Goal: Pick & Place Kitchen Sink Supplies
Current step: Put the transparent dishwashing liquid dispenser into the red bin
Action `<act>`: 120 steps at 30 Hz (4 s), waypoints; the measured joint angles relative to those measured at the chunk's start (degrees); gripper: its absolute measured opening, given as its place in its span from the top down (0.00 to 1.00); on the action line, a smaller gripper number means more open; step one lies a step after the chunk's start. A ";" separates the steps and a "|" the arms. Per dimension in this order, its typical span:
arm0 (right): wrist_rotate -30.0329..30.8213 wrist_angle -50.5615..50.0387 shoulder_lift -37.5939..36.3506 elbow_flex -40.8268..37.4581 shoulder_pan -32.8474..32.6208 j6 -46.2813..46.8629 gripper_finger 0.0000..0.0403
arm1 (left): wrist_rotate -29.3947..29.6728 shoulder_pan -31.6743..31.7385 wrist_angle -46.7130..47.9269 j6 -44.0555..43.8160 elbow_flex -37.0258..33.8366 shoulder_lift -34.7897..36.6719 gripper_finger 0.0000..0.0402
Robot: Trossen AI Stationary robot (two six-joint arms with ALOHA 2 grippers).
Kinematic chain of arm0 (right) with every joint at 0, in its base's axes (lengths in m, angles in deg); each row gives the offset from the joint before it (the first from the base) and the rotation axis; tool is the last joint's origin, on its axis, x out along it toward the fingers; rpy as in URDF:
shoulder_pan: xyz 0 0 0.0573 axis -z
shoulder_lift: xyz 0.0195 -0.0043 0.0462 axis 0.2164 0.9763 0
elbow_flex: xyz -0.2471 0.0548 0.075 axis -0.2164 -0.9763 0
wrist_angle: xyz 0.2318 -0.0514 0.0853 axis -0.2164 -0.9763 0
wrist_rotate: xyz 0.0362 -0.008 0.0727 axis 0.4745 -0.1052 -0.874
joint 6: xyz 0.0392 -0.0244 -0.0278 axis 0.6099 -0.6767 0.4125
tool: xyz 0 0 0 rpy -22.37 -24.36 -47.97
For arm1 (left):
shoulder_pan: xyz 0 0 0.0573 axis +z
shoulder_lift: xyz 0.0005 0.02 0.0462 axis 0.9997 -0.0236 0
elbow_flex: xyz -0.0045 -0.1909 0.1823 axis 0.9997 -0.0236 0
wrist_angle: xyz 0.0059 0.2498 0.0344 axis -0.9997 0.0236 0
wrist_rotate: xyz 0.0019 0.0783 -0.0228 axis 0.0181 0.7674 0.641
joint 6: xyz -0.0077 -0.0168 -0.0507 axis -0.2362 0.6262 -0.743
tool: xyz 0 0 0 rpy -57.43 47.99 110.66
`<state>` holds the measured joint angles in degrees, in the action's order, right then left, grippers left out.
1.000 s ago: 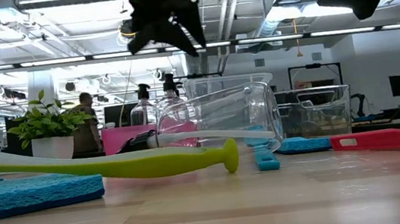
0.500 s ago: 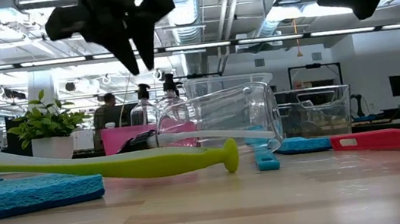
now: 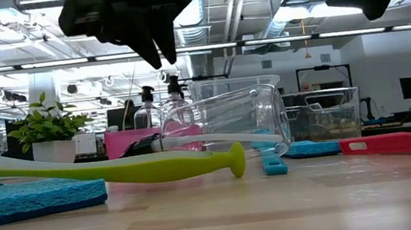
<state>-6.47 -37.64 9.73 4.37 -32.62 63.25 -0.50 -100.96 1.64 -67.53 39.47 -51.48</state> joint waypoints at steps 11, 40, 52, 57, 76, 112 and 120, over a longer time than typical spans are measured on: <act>-0.01 0.01 -0.02 0.00 0.00 0.00 0.06 | -4.99 0.52 0.93 -4.46 -3.34 0.00 0.66; 0.00 0.02 -0.01 0.00 0.00 0.00 0.06 | -10.21 1.25 -13.75 -11.61 -14.91 0.02 0.17; 0.00 0.02 -0.02 0.00 -0.02 0.00 0.06 | -10.41 1.22 -14.37 -17.42 -15.52 0.02 0.18; 0.00 0.01 -0.02 0.00 -0.01 0.00 0.06 | -10.22 1.23 -17.04 -17.87 -18.01 0.02 0.18; -0.02 0.02 -0.01 0.00 -0.02 0.00 0.06 | -8.38 1.33 -24.47 -17.79 -20.76 0.02 0.18; 0.00 0.00 -0.01 -0.02 -0.02 0.00 0.06 | -12.58 1.92 -25.77 -19.28 -20.76 -4.61 0.20; 0.00 0.01 -0.01 -0.02 -0.01 0.00 0.06 | -12.56 1.92 -25.57 -19.28 -20.76 -4.61 0.36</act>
<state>-6.47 -37.64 9.72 4.34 -32.63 63.25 -13.06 -99.04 -23.93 -86.81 18.70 -56.09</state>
